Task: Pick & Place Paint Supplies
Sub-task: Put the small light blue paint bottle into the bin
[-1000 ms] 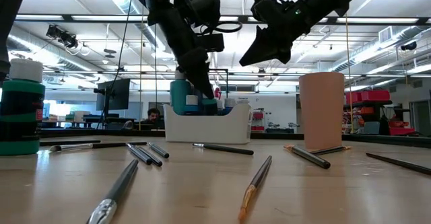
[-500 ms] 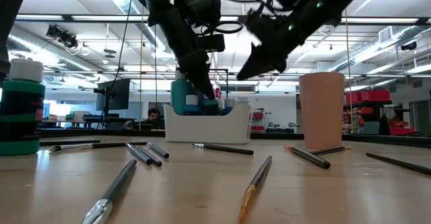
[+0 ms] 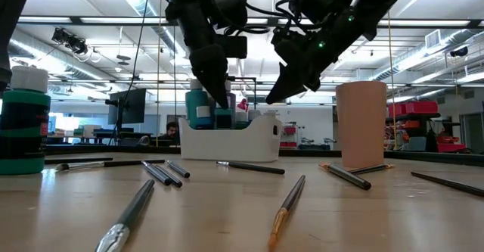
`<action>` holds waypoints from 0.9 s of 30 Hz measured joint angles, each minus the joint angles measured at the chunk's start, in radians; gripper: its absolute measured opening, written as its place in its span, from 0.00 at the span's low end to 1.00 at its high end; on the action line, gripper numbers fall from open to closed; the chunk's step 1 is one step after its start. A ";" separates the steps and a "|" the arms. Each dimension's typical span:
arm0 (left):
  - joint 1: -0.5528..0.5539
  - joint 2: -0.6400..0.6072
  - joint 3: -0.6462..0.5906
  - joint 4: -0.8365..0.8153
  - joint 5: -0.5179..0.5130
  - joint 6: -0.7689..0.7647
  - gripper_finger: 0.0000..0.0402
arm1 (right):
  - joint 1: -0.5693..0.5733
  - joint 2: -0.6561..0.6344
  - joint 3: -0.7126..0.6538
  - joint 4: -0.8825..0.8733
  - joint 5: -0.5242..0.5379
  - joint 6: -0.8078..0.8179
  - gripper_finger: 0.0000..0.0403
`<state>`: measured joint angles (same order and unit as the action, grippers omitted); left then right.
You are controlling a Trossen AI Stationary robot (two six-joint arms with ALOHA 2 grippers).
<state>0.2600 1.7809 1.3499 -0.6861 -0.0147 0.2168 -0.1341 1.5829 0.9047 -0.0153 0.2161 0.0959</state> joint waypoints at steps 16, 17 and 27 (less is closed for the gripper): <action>0.023 0.057 0.003 0.061 -0.009 -0.015 0.37 | 0.000 -0.001 0.000 0.025 -0.032 -0.003 0.02; 0.023 0.056 0.007 0.056 -0.012 -0.016 0.37 | 0.000 -0.001 0.000 0.024 -0.032 -0.003 0.02; -0.001 0.046 0.028 0.013 -0.027 0.011 0.47 | 0.000 -0.002 0.000 0.024 -0.036 -0.003 0.02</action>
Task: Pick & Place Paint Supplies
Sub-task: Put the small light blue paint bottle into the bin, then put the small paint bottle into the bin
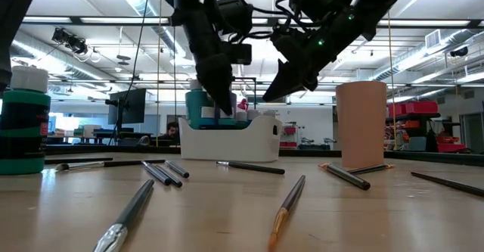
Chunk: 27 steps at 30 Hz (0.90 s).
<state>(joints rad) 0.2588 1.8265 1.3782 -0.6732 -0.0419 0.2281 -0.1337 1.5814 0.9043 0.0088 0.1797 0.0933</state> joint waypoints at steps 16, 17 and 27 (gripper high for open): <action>-0.067 -0.263 0.116 -0.217 0.083 0.105 0.45 | -0.001 -0.001 0.002 0.149 -0.082 -0.234 0.06; -0.067 -0.299 0.102 -0.214 0.102 0.106 0.45 | 0.001 -0.001 0.002 0.154 -0.097 -0.253 0.07; -0.095 -0.630 -0.309 0.108 0.294 0.133 0.45 | 0.033 0.002 0.001 0.177 -0.149 -0.239 0.29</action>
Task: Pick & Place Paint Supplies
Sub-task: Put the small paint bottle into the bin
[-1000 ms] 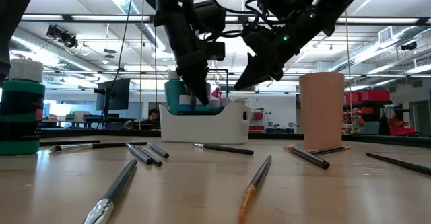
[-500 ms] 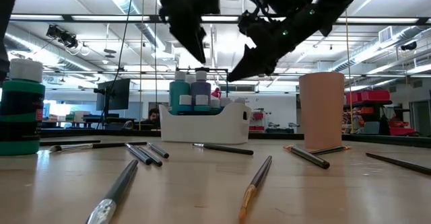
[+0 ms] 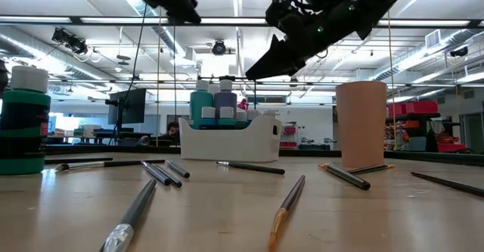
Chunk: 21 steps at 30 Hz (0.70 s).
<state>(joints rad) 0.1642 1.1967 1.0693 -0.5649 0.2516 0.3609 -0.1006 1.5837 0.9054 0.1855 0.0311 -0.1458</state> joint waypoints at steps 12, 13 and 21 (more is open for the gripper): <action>-0.006 -0.248 -0.449 0.414 0.156 -0.187 0.45 | 0.003 0.001 -0.001 0.076 -0.121 -0.001 0.38; -0.006 -0.255 -0.461 0.416 0.159 -0.197 0.45 | 0.002 0.001 -0.001 0.080 -0.120 -0.011 0.38; -0.016 -0.263 -0.485 0.443 0.267 -0.261 0.45 | -0.003 0.001 -0.001 0.126 -0.118 -0.051 0.38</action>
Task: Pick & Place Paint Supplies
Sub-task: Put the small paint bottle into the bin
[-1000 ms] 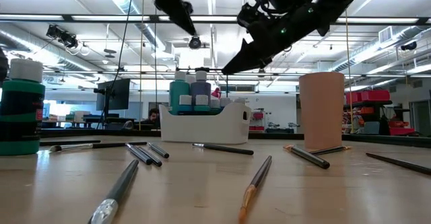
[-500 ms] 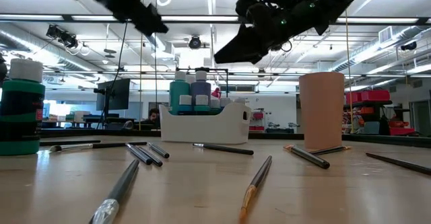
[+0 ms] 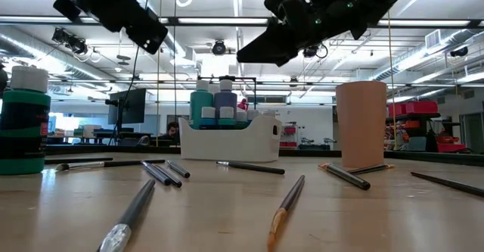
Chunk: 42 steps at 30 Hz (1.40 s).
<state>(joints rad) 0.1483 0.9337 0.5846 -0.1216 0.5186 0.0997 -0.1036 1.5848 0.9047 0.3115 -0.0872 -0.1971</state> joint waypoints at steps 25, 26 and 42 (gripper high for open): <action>-0.353 -0.007 -0.211 0.175 0.117 0.151 0.44 | 0.003 0.000 0.000 0.187 -0.195 0.122 0.38; -0.353 -0.007 -0.235 0.219 0.112 0.141 0.44 | 0.005 0.000 0.000 0.187 -0.193 0.137 0.38; -0.352 -0.007 -0.433 0.536 0.072 0.094 0.30 | 0.065 0.000 0.000 0.184 -0.193 0.094 0.38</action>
<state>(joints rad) -0.2041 0.9266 0.1512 0.4147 0.5905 0.1940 -0.0385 1.5852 0.9047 0.4953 -0.2799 -0.1033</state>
